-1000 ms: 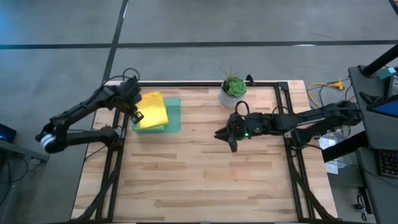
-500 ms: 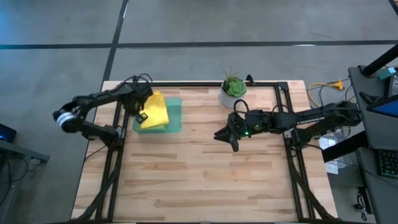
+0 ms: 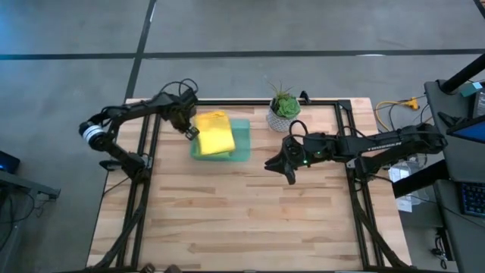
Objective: Fold microfiber towels
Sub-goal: Put the yellow microfiber cloth into the blue bin
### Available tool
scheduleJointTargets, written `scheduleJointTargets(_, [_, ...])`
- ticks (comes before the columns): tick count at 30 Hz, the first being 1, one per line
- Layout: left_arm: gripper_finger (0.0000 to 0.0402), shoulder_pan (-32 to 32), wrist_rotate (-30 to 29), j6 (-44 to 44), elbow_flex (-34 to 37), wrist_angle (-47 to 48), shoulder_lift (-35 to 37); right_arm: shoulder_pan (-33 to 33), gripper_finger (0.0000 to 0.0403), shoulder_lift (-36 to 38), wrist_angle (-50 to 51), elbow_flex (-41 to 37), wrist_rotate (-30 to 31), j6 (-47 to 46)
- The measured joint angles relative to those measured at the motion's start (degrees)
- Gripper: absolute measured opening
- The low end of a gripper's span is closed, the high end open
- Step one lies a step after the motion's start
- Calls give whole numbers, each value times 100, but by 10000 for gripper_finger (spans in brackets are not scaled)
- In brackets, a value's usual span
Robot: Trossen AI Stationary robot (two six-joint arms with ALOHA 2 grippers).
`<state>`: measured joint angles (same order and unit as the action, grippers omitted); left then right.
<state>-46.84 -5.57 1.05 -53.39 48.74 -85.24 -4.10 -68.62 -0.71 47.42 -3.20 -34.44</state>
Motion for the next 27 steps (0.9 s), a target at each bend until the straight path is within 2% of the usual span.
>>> scheduleJointTargets(4, [0, -51, -32, -233, -235, 181, 198, 2, 105, -2, 54, 0, 31, 41])
scheduleJointTargets(7, [0, -33, 77, -337, -353, 363, 634, 2, 105, 43, 55, -2, 29, 99])
scheduleJointTargets(11, [0, 5, 1236, -343, -318, 463, 1572, 0, 105, 383, 0, -2, 72, 305])
scheduleJointTargets(15, [0, 288, 2411, 134, -182, 14, 2799, -31, 105, 948, -266, -141, 206, 445])
scheduleJointTargets(17, [0, 559, 2736, 549, -9, -629, 3402, -35, 105, 1128, -898, -329, 222, 274])
scheduleJointTargets(21, [0, 1178, 2797, 1739, 481, -2583, 4236, -21, 105, 882, -2591, -601, 502, 177])
scheduleJointTargets(24, [0, 1606, 2639, 2532, 866, -4671, 4418, 106, 104, 553, -3663, -478, 691, 1268])
scheduleJointTargets(27, [0, 1925, 2143, 2833, 953, -6142, 4323, 476, 92, 513, -4091, -149, 1135, 1511])
